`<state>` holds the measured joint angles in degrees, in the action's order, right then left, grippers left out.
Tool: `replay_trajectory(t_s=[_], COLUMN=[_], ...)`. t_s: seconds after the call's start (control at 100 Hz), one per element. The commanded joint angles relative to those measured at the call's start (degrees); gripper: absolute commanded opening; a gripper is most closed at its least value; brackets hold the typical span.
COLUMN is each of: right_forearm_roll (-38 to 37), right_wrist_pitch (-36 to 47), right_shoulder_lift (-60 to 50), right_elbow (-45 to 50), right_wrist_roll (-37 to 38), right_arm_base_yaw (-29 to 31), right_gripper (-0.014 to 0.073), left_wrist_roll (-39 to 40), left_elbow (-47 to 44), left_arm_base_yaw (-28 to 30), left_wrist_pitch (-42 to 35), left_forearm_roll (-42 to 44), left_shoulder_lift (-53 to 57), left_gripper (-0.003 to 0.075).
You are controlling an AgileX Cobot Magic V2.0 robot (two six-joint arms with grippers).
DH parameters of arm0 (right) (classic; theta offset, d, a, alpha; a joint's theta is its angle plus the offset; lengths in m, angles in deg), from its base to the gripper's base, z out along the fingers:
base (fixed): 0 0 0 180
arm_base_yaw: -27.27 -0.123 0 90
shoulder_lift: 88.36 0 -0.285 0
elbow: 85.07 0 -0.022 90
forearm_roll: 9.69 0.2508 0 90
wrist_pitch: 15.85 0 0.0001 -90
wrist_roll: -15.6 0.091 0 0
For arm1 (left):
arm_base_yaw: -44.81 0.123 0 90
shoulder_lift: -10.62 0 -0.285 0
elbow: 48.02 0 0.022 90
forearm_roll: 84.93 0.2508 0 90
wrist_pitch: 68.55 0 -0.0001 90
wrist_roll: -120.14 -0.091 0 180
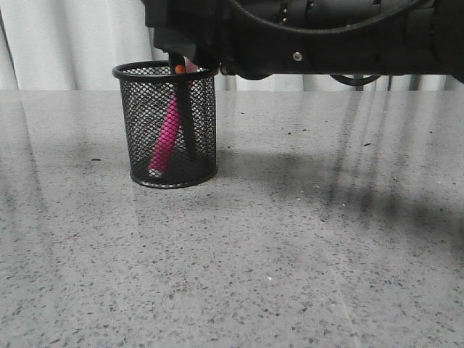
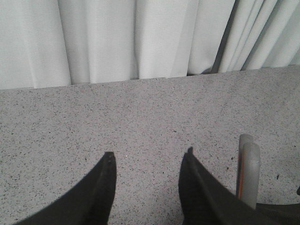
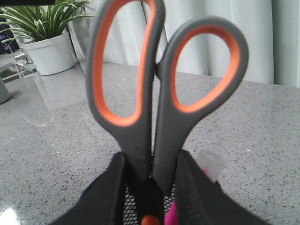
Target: Put pen and scissors into bin
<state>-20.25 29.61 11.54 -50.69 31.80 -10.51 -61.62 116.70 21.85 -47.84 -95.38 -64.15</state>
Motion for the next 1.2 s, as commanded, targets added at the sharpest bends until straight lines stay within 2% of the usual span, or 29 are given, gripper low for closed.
replay_trajectory(t_s=[0.0, 0.15, 0.39, 0.58, 0.78, 0.85, 0.97, 1.02, 1.09, 1.19], right_forearm_roll=[-0.2, -1.9, -2.0, -2.0, -2.0, -2.0, -2.0, -2.0, -2.0, -2.0], right_wrist_pitch=[4.3, 5.2, 5.2, 5.2, 5.6, 4.1, -2.3, -5.6, -10.1, -17.5], right_shoulder_lift=[-2.1, -2.1, -2.1, -2.1, -3.7, -5.6, -10.5, -13.1, -17.2, -23.2], right_elbow=[-0.9, -0.9, -0.9, -0.9, -0.9, -0.9, -0.9, -0.9, -0.9, -0.9], right_wrist_roll=[-0.5, -0.5, -0.5, -0.5, -0.5, -0.5, -0.5, -0.5, -0.6, -1.5], right_arm_base_yaw=[-0.1, -0.1, -0.1, -0.1, -0.1, 0.2, 1.9, 3.0, 4.7, 7.5], right_gripper=[-0.0072, -0.0037, 0.025, 0.0335, 0.0304, 0.0218, -0.0006, -0.0072, -0.0063, -0.0063], left_wrist_roll=[0.5, 0.5, 0.5, 0.5, 0.5, 0.3, 0.3, 0.3, 0.3, 0.3], left_elbow=[1.7, 1.7, 1.7, 1.7, 1.7, 1.7, 1.7, 1.7, 1.7, 1.3], left_arm_base_yaw=[0.2, 0.2, 0.2, 0.2, 0.2, 0.2, 0.2, 0.2, 0.2, 0.2], left_wrist_pitch=[-3.9, -3.9, -3.8, -3.7, -3.7, -3.5, -3.1, -3.1, -3.1, -3.2], left_forearm_roll=[-0.7, -0.7, -0.7, -0.7, -0.7, -0.6, -0.1, 0.8, 2.4, 5.1], left_shoulder_lift=[1.4, 1.4, 1.4, 1.4, 1.4, 1.5, 2.4, 3.1, 4.4, 6.5], left_gripper=[0.0289, 0.0289, 0.0289, 0.0289, 0.0284, 0.0281, 0.028, 0.0267, 0.0194, 0.0011])
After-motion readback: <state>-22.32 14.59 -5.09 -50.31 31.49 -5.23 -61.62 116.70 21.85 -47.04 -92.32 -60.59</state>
